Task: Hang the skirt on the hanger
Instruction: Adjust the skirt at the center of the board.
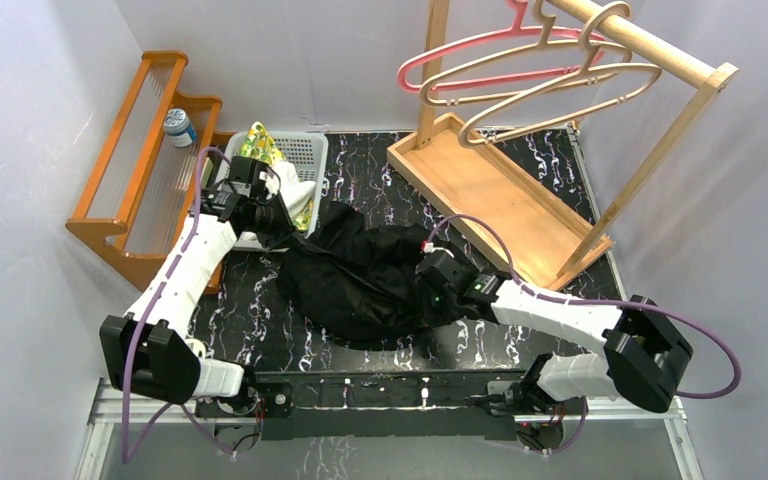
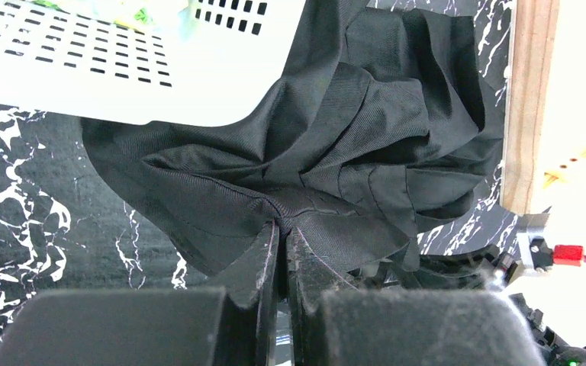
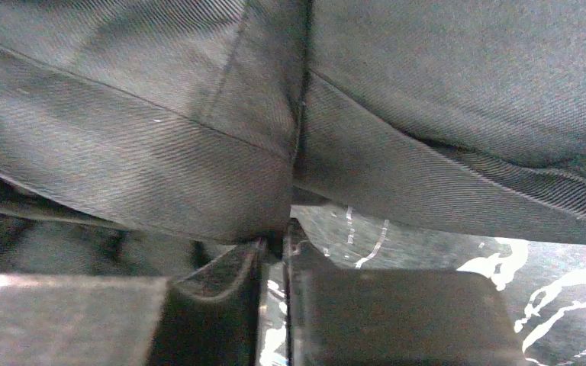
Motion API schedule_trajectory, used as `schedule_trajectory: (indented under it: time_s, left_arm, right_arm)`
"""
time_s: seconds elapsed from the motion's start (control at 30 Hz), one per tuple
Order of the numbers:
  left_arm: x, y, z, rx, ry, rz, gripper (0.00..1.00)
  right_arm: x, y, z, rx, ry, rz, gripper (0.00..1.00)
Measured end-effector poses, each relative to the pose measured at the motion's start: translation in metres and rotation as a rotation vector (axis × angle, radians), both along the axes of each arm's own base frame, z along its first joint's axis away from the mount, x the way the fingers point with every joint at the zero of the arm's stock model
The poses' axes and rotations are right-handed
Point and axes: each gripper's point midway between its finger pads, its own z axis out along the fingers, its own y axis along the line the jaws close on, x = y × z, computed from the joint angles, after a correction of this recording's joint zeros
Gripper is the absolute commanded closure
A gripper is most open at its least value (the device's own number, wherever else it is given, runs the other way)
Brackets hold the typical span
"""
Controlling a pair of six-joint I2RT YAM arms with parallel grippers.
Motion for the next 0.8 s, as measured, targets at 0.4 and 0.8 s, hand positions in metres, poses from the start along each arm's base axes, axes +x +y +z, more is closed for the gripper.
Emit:
schedule_trajectory:
  time_s: [0.4, 0.8]
  left_arm:
    - [-0.014, 0.016, 0.077, 0.013, -0.152, 0.066, 1.0]
    - [-0.051, 0.026, 0.244, -0.089, -0.559, 0.087, 1.0]
  right_arm:
    - [0.053, 0.017, 0.124, 0.041, -0.244, -0.066, 1.0]
    - [0.027, -0.027, 0.339, 0.388, -0.612, -0.011, 1.0]
